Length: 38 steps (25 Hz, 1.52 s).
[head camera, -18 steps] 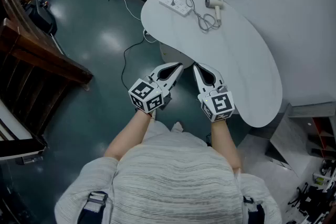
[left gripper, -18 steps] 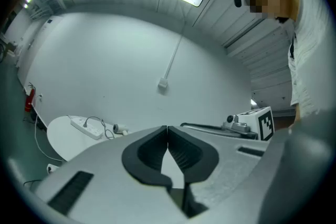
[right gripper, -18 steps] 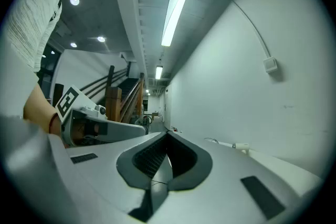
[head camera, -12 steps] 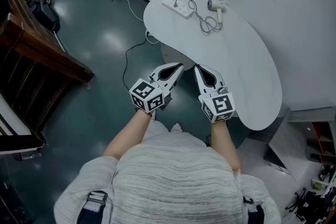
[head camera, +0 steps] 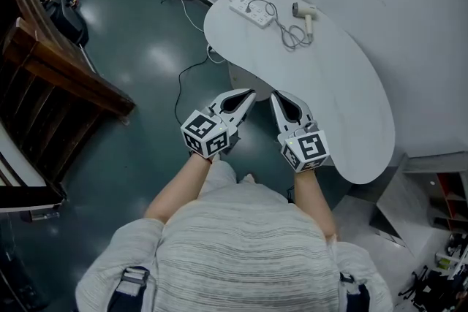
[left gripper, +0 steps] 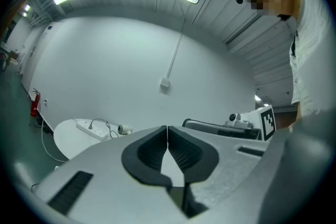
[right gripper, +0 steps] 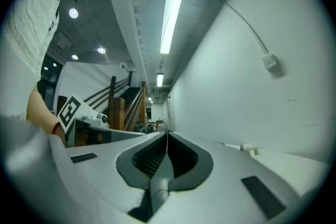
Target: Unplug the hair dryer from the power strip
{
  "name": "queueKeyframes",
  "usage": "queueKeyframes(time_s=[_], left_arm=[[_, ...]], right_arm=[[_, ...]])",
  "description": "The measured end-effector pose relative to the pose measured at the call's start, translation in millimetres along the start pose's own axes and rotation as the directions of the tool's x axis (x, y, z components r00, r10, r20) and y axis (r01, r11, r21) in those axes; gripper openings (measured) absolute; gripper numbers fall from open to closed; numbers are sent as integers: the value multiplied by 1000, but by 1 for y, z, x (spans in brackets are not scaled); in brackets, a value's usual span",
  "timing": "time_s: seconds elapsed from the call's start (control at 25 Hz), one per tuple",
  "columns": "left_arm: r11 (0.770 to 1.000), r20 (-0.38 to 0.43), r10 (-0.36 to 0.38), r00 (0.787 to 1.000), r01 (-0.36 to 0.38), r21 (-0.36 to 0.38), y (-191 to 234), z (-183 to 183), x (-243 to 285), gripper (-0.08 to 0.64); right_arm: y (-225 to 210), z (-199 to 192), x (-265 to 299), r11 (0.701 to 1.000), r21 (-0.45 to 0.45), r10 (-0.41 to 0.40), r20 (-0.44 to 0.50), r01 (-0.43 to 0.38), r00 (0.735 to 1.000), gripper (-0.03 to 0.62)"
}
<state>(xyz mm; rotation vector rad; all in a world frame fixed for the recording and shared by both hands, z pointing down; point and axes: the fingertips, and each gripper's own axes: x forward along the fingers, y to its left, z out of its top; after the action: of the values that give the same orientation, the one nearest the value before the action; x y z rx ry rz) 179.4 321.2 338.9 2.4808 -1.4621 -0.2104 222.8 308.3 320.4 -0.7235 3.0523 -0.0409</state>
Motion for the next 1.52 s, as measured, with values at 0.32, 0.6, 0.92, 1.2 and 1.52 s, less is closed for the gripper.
queueKeyframes(time_s=[0.32,0.6,0.92,1.2,1.52], left_arm=[[999,-18,29,999,-29,-26,37,-2,-4,8],[999,-27,34,999,-35,-40,100,9,6,8],[999,-38,-7,999,6,-48,172,27,22,8],[998,-48,-23,999,21,-55,210,31,18,8],[997,-43,-8,999,4,-81,243,30,28,8]], right_arm=[[0,-13,27,998,58,27,-22,-25,999,28],[-16,-24,82,997,78,13,-54,-9,998,28],[-31,-24,157,997,77,-22,-55,26,998,28],[-29,-25,197,993,93,-61,-52,66,997,28],[-45,-41,227,993,107,-44,-87,53,995,29]])
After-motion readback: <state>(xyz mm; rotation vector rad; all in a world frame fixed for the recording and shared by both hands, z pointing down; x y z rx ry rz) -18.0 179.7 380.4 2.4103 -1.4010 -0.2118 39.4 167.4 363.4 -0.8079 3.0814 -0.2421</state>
